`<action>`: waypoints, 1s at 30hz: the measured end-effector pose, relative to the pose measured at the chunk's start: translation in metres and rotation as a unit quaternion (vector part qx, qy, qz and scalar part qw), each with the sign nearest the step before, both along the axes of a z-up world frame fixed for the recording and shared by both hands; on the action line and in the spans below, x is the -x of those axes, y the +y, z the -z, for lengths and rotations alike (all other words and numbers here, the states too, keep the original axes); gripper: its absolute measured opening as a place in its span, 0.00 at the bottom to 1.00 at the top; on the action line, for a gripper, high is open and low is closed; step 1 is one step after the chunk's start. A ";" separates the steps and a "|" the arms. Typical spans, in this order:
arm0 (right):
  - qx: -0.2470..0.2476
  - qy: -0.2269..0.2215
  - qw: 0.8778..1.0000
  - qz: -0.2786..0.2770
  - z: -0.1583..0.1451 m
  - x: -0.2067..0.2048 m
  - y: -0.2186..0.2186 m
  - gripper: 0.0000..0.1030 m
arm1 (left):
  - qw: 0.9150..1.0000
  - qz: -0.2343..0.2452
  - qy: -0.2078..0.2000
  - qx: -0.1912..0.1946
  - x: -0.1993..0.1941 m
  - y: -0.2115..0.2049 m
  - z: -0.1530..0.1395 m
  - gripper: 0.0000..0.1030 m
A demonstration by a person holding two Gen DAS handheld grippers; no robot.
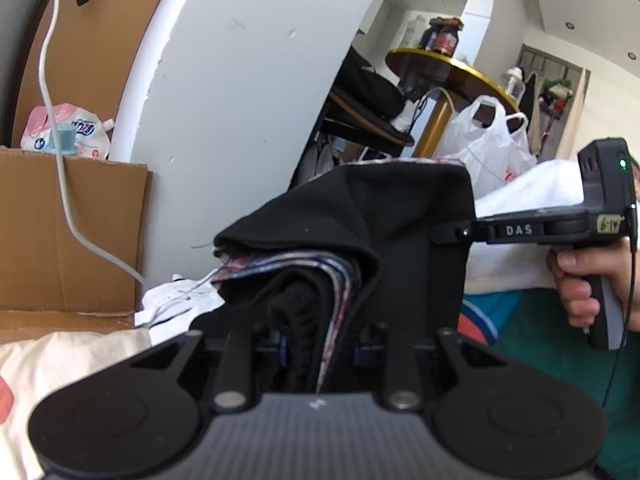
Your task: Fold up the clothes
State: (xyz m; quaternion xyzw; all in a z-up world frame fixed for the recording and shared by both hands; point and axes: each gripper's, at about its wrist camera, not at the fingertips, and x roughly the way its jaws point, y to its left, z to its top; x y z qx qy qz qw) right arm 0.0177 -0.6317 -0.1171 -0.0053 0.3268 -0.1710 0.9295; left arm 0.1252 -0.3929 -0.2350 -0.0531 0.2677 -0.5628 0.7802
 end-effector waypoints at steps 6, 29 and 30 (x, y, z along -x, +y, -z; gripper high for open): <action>-0.013 0.003 1.000 0.008 0.017 -0.020 -0.015 0.08 | 1.000 -0.001 0.002 -0.015 -0.016 -0.011 0.006 0.28; -0.026 0.040 0.999 0.006 0.099 -0.089 -0.059 0.09 | 0.998 -0.006 0.025 -0.060 -0.074 -0.045 0.052 0.30; -0.027 0.039 0.999 0.009 0.103 -0.091 -0.060 0.09 | 0.998 -0.005 0.027 -0.061 -0.076 -0.047 0.053 0.30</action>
